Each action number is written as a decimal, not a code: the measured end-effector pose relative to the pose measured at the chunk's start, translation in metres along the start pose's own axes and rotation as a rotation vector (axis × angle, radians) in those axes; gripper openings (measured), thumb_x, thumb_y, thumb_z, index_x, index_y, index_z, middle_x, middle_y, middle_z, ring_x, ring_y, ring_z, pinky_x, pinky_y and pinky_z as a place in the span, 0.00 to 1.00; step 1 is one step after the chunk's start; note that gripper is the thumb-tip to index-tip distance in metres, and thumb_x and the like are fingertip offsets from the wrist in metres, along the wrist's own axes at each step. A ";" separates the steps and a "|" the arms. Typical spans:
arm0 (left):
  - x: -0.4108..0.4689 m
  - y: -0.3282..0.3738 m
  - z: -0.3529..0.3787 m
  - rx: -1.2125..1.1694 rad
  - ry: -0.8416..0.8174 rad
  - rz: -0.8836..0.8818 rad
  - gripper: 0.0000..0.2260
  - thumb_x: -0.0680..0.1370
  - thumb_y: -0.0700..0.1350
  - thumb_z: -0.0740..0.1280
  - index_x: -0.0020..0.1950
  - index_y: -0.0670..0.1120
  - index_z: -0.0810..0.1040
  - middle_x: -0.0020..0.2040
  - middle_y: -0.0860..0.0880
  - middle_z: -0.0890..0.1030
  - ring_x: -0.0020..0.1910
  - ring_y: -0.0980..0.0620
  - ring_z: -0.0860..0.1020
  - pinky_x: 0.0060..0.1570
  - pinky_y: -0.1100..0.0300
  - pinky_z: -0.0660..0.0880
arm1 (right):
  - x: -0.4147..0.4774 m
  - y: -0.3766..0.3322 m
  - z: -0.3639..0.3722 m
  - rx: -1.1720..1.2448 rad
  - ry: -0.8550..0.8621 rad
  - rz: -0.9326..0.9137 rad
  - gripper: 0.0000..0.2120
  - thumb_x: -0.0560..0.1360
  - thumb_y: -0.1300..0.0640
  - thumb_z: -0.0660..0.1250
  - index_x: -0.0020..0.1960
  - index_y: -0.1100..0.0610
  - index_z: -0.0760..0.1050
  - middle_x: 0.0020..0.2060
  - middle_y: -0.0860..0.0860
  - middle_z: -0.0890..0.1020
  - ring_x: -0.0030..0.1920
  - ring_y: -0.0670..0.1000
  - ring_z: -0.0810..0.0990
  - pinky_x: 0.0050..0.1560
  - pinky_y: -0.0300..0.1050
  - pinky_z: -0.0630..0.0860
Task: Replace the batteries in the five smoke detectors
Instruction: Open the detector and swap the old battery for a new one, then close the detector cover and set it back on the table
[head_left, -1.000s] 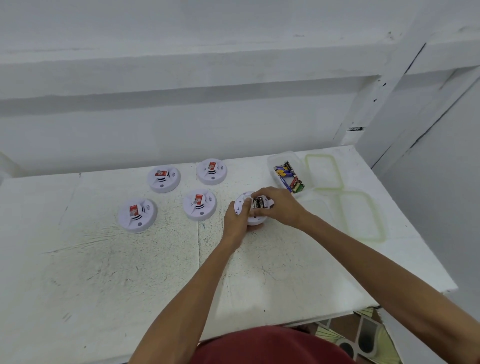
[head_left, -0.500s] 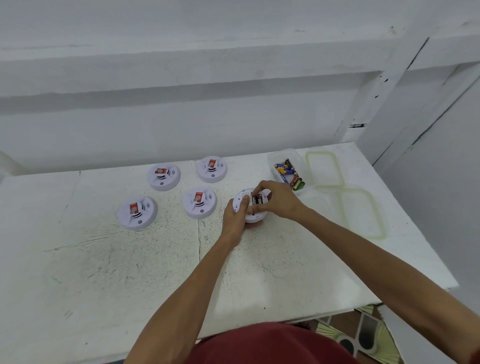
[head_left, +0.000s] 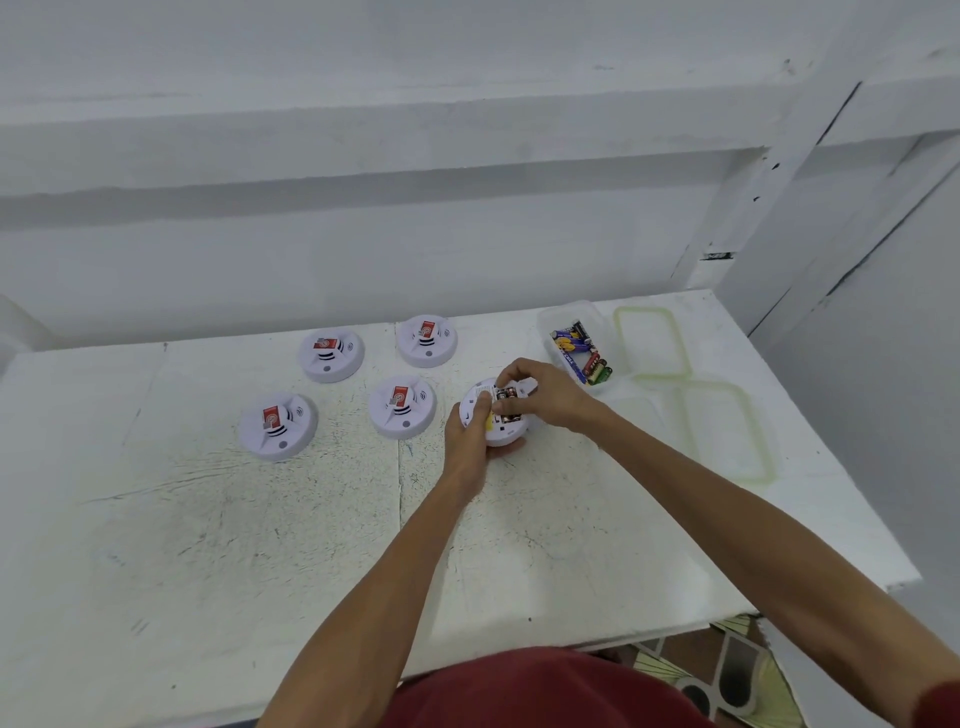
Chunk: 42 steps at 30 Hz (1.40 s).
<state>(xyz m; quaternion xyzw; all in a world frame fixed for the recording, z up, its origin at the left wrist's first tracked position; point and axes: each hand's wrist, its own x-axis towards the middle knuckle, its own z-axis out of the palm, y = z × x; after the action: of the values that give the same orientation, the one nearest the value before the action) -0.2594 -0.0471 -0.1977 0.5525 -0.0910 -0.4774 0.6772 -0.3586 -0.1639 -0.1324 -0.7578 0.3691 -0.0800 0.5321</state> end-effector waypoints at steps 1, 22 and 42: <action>0.000 0.001 0.000 -0.021 0.005 -0.002 0.18 0.84 0.50 0.67 0.72 0.45 0.75 0.61 0.39 0.84 0.50 0.42 0.87 0.39 0.50 0.85 | -0.001 -0.004 -0.001 0.029 -0.029 0.025 0.16 0.72 0.55 0.77 0.58 0.57 0.78 0.51 0.51 0.82 0.47 0.47 0.80 0.36 0.29 0.73; 0.009 0.005 -0.002 -0.098 0.041 -0.015 0.28 0.72 0.42 0.80 0.70 0.41 0.75 0.63 0.37 0.83 0.58 0.36 0.84 0.40 0.46 0.85 | 0.005 -0.002 0.012 0.176 0.242 0.194 0.14 0.79 0.64 0.59 0.58 0.57 0.81 0.55 0.54 0.83 0.57 0.55 0.82 0.58 0.47 0.80; 0.010 0.013 -0.021 0.039 -0.004 0.051 0.16 0.83 0.36 0.60 0.71 0.43 0.66 0.67 0.41 0.76 0.58 0.40 0.83 0.46 0.40 0.85 | 0.008 0.020 0.033 -0.761 0.301 0.150 0.23 0.75 0.49 0.70 0.61 0.64 0.69 0.56 0.61 0.77 0.57 0.60 0.75 0.46 0.47 0.67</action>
<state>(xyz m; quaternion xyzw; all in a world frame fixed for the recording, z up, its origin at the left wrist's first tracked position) -0.2334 -0.0416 -0.1986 0.5622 -0.1158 -0.4593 0.6778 -0.3450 -0.1477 -0.1661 -0.8513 0.5001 -0.0089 0.1585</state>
